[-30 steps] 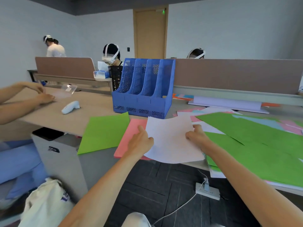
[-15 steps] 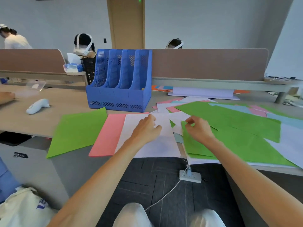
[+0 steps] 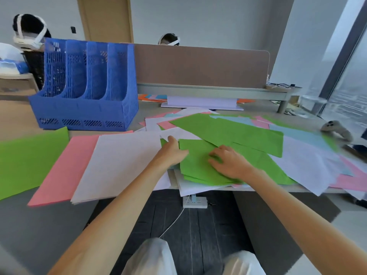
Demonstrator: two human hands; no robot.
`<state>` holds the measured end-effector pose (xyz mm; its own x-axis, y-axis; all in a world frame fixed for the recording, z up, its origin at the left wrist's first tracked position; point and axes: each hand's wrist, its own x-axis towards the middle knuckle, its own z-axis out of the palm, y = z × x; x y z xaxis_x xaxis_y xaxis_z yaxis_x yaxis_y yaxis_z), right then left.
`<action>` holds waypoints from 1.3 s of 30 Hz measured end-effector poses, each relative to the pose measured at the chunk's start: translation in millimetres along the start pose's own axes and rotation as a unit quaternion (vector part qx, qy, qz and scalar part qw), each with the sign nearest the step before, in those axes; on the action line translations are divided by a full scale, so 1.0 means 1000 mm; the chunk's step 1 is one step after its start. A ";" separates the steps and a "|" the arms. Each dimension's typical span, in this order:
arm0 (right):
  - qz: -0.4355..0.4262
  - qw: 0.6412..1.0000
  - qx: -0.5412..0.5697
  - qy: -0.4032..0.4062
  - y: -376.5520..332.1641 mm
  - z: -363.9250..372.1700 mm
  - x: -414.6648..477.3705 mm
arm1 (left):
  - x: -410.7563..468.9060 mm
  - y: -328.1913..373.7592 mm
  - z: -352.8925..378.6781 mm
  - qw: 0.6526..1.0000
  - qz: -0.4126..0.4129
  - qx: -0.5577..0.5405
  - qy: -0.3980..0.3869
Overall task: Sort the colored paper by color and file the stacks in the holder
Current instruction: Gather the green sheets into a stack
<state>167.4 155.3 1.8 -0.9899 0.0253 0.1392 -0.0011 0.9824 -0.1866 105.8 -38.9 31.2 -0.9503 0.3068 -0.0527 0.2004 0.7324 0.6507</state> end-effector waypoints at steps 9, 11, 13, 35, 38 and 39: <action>-0.020 1.000 -0.004 0.010 0.000 0.002 0.001 | 0.003 -0.002 0.001 0.996 0.001 -0.092 -0.023; -0.020 0.999 0.044 0.004 0.001 -0.001 -0.002 | 0.007 -0.003 -0.003 0.994 0.006 -0.105 -0.008; -0.016 0.997 0.072 0.010 0.005 -0.003 -0.004 | 0.014 -0.006 -0.009 0.995 0.002 -0.101 -0.003; 0.036 0.965 -0.259 0.015 0.048 -0.009 0.073 | 0.035 -0.022 -0.027 0.911 -0.066 -0.353 -0.201; 0.019 0.967 -0.255 0.016 0.050 -0.015 0.072 | 0.026 -0.024 -0.032 0.921 -0.059 -0.328 -0.201; 0.010 0.966 -0.257 0.019 0.051 -0.015 0.070 | 0.024 -0.024 -0.032 0.922 -0.055 -0.329 -0.196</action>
<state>99.6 210.3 16.1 -0.9833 0.0422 0.1771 0.0976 0.9433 0.3172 70.9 -68.8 38.6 -0.7717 0.5425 -0.3319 -0.2035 0.2838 0.9370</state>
